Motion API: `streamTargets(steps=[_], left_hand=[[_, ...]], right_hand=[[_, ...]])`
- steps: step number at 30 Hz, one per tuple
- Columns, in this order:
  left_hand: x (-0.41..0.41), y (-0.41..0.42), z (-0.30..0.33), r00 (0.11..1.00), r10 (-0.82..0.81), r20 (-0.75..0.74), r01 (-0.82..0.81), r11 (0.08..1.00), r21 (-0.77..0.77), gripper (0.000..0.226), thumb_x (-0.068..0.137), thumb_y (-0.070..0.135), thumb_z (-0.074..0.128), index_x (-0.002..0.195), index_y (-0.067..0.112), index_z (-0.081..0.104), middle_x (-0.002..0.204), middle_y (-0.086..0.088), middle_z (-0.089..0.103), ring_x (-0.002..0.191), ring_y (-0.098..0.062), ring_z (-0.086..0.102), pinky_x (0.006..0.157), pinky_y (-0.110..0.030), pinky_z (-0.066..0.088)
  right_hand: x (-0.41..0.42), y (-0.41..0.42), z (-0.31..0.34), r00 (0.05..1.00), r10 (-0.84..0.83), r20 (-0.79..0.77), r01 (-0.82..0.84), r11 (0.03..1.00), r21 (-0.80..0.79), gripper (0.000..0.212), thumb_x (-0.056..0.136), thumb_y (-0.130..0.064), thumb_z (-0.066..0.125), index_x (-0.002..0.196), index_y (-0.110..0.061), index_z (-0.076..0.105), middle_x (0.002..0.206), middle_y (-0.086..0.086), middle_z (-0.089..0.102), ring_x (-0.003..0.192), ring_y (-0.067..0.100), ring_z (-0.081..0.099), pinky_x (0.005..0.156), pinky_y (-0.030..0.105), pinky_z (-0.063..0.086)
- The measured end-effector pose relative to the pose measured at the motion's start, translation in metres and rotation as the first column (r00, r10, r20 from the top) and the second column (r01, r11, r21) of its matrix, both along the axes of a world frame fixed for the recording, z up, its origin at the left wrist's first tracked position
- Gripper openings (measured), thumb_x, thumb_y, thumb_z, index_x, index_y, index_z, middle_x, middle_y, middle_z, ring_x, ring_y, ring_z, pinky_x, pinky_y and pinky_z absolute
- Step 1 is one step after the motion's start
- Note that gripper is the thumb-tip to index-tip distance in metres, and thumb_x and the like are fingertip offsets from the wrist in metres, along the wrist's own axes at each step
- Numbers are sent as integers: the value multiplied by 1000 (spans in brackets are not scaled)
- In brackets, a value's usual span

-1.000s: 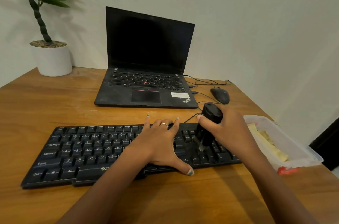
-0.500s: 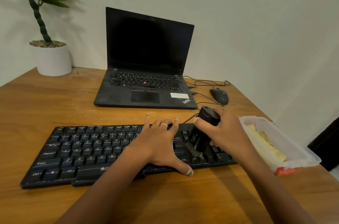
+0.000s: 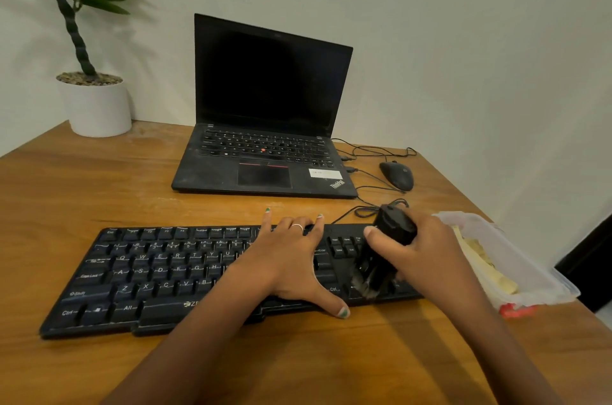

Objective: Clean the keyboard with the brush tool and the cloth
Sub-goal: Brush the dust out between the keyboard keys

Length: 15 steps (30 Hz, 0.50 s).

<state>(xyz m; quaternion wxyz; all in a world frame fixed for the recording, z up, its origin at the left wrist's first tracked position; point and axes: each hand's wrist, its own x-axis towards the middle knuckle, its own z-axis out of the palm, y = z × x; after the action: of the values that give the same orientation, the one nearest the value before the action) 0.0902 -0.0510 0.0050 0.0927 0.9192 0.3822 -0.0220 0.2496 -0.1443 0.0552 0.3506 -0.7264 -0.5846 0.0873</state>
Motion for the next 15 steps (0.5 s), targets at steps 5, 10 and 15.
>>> streamTargets(steps=[5,10,15], left_hand=[[0,-1,1,1000,4,-3,-4,1000,-6,135,61,87,56,154,18,-12,163,-3,-2,149,-24,-1,116,-57,-12],[0,-1,1,1000,0,3,0,1000,-8,135,61,87,57,154,17,-11,163,-3,0,149,-22,-2,116,-56,-14],[0,-1,2,1000,-3,-3,3,1000,-7,135,61,87,57,154,16,-11,163,-3,-1,149,-22,-1,116,-56,-13]], right_hand=[[4,-4,-1,1000,-1,22,0,999,41,17,81,-37,65,74,-24,57,67,-5,61,64,11,60,55,29,52],[14,-6,-2,994,-92,53,88,993,74,18,81,-39,65,84,-22,59,69,-10,60,68,8,59,56,26,51],[12,-7,0,998,-31,-60,32,999,13,15,81,-37,65,78,-26,56,69,-6,62,62,10,60,48,19,49]])
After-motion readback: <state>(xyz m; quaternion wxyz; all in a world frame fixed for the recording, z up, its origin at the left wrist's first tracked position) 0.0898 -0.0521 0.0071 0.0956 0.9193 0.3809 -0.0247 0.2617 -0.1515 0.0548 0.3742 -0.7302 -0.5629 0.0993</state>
